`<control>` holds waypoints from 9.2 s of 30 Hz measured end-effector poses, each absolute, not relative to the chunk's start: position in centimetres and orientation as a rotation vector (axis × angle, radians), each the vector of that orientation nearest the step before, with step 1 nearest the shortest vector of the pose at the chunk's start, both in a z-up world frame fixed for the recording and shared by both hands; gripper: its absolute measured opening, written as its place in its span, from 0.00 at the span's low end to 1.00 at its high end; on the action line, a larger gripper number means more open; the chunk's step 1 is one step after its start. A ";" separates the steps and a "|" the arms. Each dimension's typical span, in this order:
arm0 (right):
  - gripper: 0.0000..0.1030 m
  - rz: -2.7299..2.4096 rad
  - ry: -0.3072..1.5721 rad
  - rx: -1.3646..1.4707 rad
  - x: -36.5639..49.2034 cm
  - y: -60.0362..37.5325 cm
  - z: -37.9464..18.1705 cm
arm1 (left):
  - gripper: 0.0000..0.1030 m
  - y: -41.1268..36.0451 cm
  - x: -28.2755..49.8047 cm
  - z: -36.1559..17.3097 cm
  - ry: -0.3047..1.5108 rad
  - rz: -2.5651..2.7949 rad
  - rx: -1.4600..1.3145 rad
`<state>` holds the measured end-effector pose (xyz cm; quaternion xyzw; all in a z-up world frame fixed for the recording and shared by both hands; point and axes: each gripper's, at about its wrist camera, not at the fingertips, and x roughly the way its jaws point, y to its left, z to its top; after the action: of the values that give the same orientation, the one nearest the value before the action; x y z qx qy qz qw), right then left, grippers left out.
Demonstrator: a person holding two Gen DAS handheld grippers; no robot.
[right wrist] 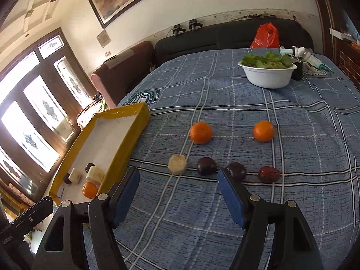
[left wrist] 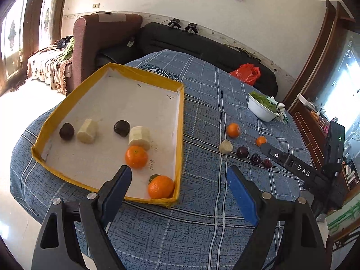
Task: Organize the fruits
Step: 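Withdraw both tools from the tray toward the fruit row, then grasp a white yam piece with the left tool while the right grasps a plum, then lower yam piece and plum into the yellow tray and open both tools, then move both tools back toward the remaining fruit, then grasp a dark plum with the left tool while the right grasps a red date, then carry plum and red date into the yellow tray and open both tools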
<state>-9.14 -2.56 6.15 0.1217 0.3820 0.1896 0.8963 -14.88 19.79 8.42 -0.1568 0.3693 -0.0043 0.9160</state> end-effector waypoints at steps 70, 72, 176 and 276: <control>0.29 0.344 0.915 0.112 -4.6 -5.9 1.2 | 0.61 8.1 1.2 1.9 0.950 -0.243 0.049; 0.29 0.340 0.910 0.124 -4.6 -6.1 1.3 | 0.54 8.0 1.9 1.2 0.972 -0.240 0.062; 0.34 0.197 0.909 0.111 -6.2 -8.5 0.8 | 0.84 8.3 -3.6 4.8 0.902 -0.263 -0.055; 0.33 0.553 0.872 0.040 -8.3 9.5 8.7 | 0.28 30.4 -8.8 12.7 0.680 0.078 -0.119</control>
<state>-8.34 9.46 8.69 0.0190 0.4169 0.2643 0.8695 -8.83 30.44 12.70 -0.0585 0.3332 0.0382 0.9403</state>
